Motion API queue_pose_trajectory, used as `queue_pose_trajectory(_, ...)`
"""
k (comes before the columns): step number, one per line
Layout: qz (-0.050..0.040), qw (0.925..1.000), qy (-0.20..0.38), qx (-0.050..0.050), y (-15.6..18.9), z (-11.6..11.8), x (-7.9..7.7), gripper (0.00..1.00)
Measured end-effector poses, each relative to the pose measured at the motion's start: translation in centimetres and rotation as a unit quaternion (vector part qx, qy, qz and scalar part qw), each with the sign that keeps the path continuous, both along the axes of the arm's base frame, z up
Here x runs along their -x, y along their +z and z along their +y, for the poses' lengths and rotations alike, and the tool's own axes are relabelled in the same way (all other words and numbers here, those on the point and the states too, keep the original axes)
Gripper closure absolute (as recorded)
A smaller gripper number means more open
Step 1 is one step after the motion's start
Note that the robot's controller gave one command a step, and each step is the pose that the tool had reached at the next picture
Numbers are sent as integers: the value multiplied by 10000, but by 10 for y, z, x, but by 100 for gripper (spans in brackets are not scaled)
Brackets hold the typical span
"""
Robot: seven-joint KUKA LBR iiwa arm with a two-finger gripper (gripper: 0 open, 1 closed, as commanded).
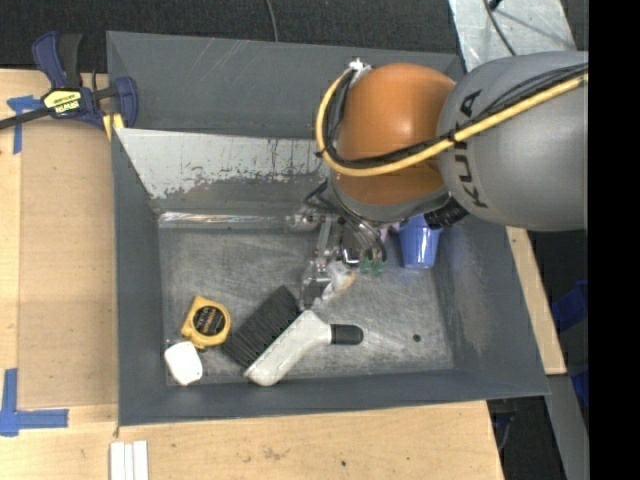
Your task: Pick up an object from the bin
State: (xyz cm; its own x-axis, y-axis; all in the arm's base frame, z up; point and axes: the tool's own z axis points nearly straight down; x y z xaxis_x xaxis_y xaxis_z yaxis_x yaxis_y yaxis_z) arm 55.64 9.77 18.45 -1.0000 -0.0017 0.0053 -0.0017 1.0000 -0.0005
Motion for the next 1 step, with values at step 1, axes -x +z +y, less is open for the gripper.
queue_pose_trajectory(1,-41,10000,-9,-7,4,0,-2,0)
